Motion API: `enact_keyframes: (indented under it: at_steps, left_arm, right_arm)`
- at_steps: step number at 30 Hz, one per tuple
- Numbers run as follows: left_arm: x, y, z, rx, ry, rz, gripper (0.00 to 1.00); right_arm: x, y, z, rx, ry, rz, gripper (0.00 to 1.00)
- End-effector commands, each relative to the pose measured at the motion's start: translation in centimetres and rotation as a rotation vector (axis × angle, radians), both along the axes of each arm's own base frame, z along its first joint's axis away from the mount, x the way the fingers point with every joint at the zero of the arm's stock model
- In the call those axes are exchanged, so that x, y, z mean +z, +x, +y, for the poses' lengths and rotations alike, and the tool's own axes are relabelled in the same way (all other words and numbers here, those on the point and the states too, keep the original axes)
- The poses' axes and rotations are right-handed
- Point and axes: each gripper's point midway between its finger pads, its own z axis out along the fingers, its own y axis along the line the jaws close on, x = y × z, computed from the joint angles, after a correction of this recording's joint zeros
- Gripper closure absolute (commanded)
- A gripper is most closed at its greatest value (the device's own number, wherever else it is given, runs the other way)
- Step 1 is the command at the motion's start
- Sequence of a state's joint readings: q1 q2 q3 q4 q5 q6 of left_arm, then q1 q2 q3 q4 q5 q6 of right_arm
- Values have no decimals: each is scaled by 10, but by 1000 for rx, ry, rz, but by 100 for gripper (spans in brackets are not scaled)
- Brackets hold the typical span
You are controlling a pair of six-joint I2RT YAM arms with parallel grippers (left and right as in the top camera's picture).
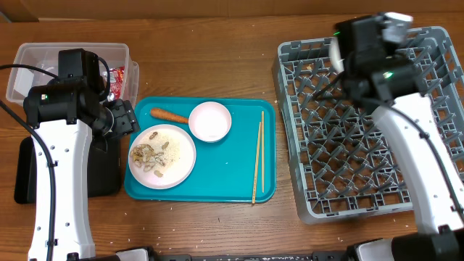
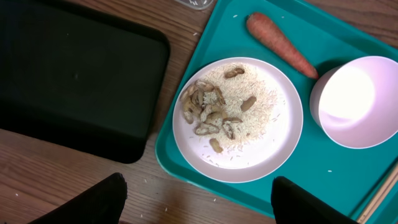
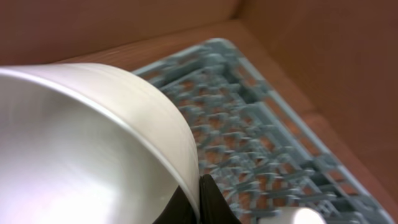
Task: Sort waste into correct bins and load items into the dishwasher
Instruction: 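Carry the white bowl into the dish rack and lower it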
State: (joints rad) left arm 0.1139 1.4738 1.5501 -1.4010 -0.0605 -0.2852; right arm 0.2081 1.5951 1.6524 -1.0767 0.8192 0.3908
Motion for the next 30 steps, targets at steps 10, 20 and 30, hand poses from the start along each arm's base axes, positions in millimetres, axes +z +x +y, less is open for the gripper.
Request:
enact_keyframes:
  at_steps: [10, 20, 30]
  left_arm:
    - [3, 1, 1, 11, -1, -13, 23]
    - [3, 1, 1, 11, -2, -14, 23]
    - [4, 5, 2, 11, 1, -30, 23]
  right_arm:
    - [-3, -21, -162, -532, -304, 2, 96]
    - [-63, -17, -222, -657, -445, 203, 96]
    - [-149, 9, -164, -472, -273, 355, 96]
